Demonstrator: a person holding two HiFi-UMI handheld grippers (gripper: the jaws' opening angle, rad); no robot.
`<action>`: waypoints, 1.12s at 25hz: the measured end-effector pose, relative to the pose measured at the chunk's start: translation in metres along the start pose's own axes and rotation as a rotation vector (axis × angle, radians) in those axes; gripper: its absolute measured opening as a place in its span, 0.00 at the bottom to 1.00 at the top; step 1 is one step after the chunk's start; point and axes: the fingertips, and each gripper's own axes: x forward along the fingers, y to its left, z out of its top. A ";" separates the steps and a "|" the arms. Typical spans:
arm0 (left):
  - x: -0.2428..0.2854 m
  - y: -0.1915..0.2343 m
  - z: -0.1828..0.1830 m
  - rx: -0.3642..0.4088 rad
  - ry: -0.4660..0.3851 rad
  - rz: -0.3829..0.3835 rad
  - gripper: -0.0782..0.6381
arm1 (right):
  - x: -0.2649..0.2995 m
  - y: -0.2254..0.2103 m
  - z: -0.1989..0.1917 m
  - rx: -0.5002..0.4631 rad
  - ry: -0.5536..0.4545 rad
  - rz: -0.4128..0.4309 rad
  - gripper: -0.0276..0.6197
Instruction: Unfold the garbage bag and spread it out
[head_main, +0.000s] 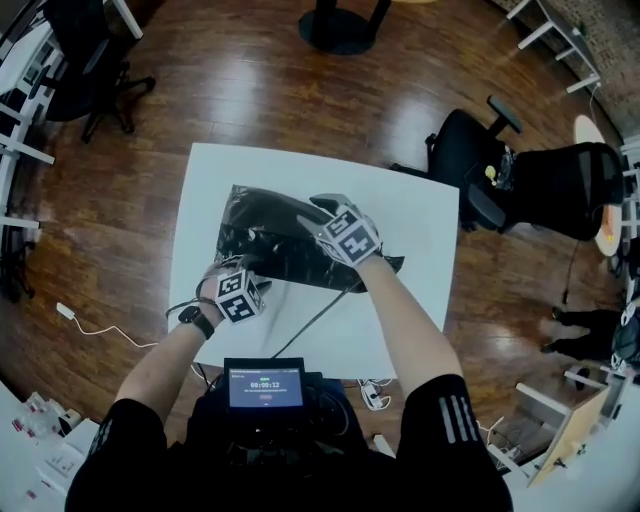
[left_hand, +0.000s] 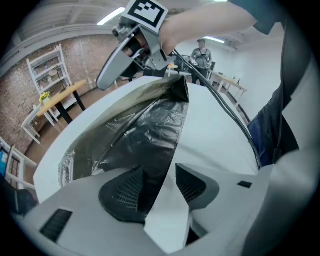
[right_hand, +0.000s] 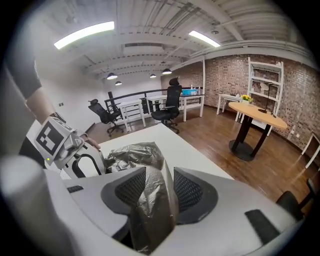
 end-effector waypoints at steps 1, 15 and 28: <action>-0.005 0.000 0.009 0.006 -0.019 0.007 0.40 | -0.008 -0.001 -0.004 0.009 -0.002 -0.008 0.35; 0.038 -0.037 0.096 0.233 -0.052 -0.059 0.40 | -0.046 -0.023 -0.116 -0.001 0.244 -0.182 0.35; 0.069 -0.062 0.083 0.265 0.043 -0.159 0.40 | -0.067 -0.042 -0.132 0.123 0.194 -0.190 0.07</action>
